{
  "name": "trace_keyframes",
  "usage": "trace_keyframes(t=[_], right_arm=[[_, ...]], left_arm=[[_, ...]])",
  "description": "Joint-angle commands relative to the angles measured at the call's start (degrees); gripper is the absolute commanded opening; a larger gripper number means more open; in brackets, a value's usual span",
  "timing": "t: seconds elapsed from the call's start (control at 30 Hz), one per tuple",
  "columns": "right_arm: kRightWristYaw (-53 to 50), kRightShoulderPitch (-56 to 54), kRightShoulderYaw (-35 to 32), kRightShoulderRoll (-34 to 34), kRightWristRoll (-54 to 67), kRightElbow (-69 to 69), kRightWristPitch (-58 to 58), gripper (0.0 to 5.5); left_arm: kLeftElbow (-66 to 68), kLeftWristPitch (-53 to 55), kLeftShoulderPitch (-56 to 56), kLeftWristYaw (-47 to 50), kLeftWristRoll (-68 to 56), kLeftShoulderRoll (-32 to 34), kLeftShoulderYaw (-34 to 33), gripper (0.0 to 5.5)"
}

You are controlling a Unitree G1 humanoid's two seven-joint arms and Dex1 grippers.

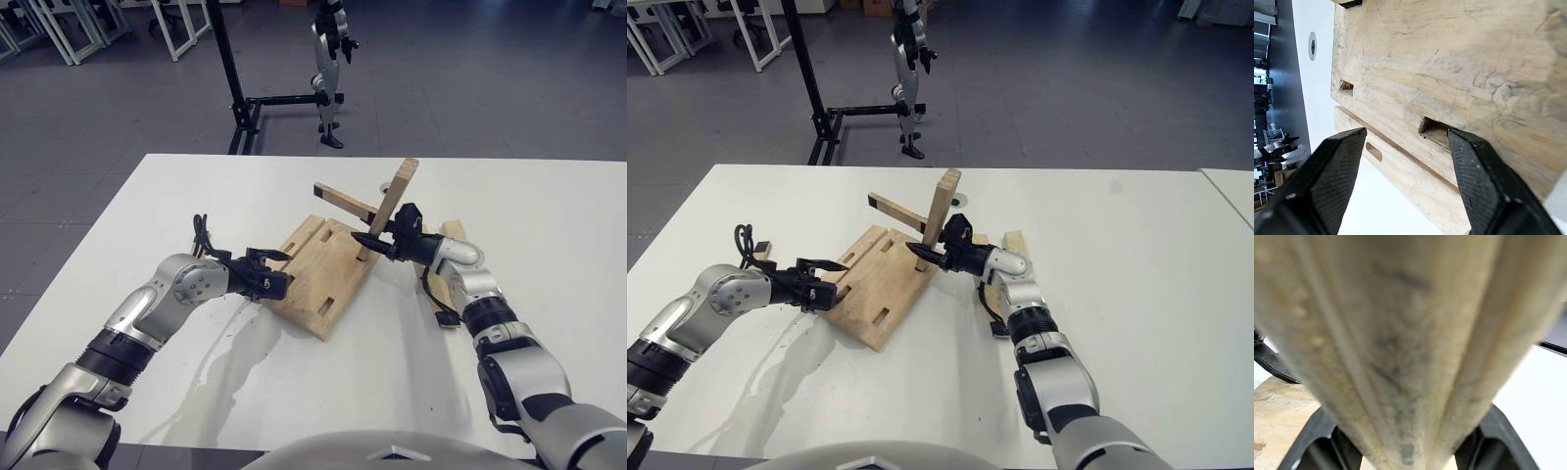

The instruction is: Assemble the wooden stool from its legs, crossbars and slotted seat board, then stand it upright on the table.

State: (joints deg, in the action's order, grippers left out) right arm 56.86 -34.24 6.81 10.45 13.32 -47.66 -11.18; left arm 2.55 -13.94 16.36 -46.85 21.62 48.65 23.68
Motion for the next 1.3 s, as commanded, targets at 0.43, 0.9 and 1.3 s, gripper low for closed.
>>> trace_keyframes(t=[0.43, 0.9, 1.3], right_arm=[[12.0, 1.1, 0.6, 9.6, 2.5, 0.2, 23.6, 2.02], [6.8, 2.3, -4.9, 6.9, 5.8, 12.3, 17.5, 3.23], [6.9, 8.1, -4.1, 8.9, 5.5, 19.0, 23.6, 4.79]], left_arm=[[-13.6, 10.3, -10.0, -3.9, 0.4, -4.3, 2.6, 3.07], [-14.2, 12.7, -11.4, -2.8, 1.2, -4.8, 1.9, 3.07], [-15.9, 15.1, -13.4, -2.5, 0.9, -4.8, 1.0, 3.07]])
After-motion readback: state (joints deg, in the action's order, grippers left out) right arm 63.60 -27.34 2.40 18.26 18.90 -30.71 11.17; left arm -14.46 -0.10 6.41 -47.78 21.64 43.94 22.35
